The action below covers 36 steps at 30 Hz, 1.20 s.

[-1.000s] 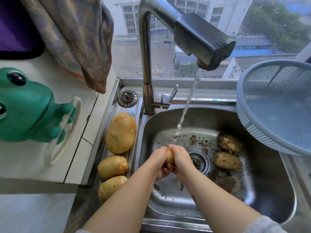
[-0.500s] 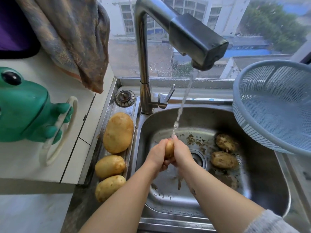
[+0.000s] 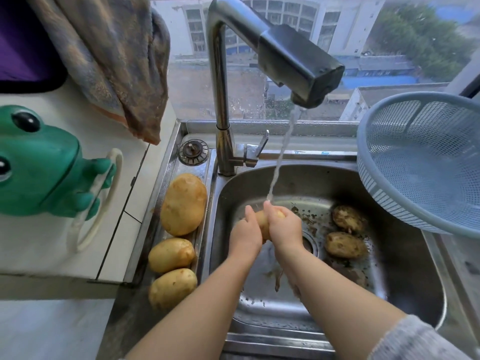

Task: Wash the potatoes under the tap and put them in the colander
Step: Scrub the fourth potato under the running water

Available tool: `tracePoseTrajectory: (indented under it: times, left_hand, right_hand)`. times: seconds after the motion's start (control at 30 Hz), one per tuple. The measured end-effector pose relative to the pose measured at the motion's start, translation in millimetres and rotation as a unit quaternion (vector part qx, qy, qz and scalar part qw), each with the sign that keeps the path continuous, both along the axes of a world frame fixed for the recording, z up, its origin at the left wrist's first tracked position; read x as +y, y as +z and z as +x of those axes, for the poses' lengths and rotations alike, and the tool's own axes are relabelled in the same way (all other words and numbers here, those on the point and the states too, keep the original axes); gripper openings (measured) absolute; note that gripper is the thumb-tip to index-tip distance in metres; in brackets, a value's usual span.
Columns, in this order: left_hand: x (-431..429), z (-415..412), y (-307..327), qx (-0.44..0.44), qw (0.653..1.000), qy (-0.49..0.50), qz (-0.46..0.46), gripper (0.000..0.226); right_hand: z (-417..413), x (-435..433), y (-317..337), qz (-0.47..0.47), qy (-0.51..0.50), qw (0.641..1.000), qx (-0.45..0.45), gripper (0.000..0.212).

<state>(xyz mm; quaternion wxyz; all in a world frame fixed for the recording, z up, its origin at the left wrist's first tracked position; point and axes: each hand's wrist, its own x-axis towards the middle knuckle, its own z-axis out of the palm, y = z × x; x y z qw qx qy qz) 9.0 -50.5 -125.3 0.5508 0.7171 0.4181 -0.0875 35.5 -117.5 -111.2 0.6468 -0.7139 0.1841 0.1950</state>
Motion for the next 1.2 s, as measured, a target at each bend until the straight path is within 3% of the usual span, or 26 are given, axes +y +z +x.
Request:
tracePoseTrajectory:
  times: [0.13,0.23,0.33,0.43,0.53,0.63,0.73,0.83,0.9,1.0,1.13,1.2]
  left_hand:
    - [-15.0,-15.4,-3.5,-0.114,0.993,-0.019,-0.020,0.032]
    - [-14.4,-20.3,1.2,-0.160,0.981,0.006,-0.106,0.035]
    - [-8.9,-13.2,3.3,-0.173,0.967,0.102,-0.155,0.025]
    - [-2.9,0.1,8.4,-0.117,0.955,0.204,-0.182,0.013]
    - [4.9,9.6,13.3,-0.053,0.940,0.237,-0.240,0.017]
    - [6.8,14.3,18.5,0.007,0.914,0.255,-0.315,0.022]
    - [-3.1,14.4,20.1,-0.021,0.922,0.259,-0.288,0.027]
    - [-20.4,8.9,12.1,-0.077,0.939,0.211,-0.260,0.032]
    - [-25.1,3.0,8.0,-0.113,0.947,0.160,-0.254,0.033]
    - [-17.2,1.2,9.5,-0.154,0.938,0.140,-0.278,0.043]
    - [3.3,12.2,13.3,-0.121,0.930,0.214,-0.274,0.016]
    - [11.0,17.5,17.5,-0.067,0.940,0.225,-0.248,0.015]
  right_hand:
    - [3.0,4.6,-1.2,0.027,-0.099,0.983,0.153,0.029]
    - [3.4,4.6,2.7,0.054,-0.087,0.978,0.184,0.031]
    - [0.3,3.3,6.9,0.080,-0.041,0.983,0.160,0.029]
    - [-8.2,5.0,6.8,0.083,0.054,0.991,0.093,0.023]
    - [-14.9,-0.8,3.6,0.055,0.150,0.987,0.015,0.042]
    - [-16.5,-8.5,6.5,0.006,0.193,0.978,-0.075,0.034]
    - [-11.4,-7.3,7.5,-0.007,0.110,0.991,-0.071,0.014]
    - [-1.1,-2.1,11.7,0.075,-0.070,0.989,0.105,0.011]
    - [3.7,-2.9,17.3,0.101,-0.114,0.973,0.170,0.015]
    - [6.2,1.1,20.5,0.068,-0.067,0.985,0.141,0.025]
    - [-5.1,10.4,21.2,0.045,0.059,0.996,0.050,0.012]
    - [-11.8,8.6,20.4,0.047,0.135,0.989,0.022,0.030]
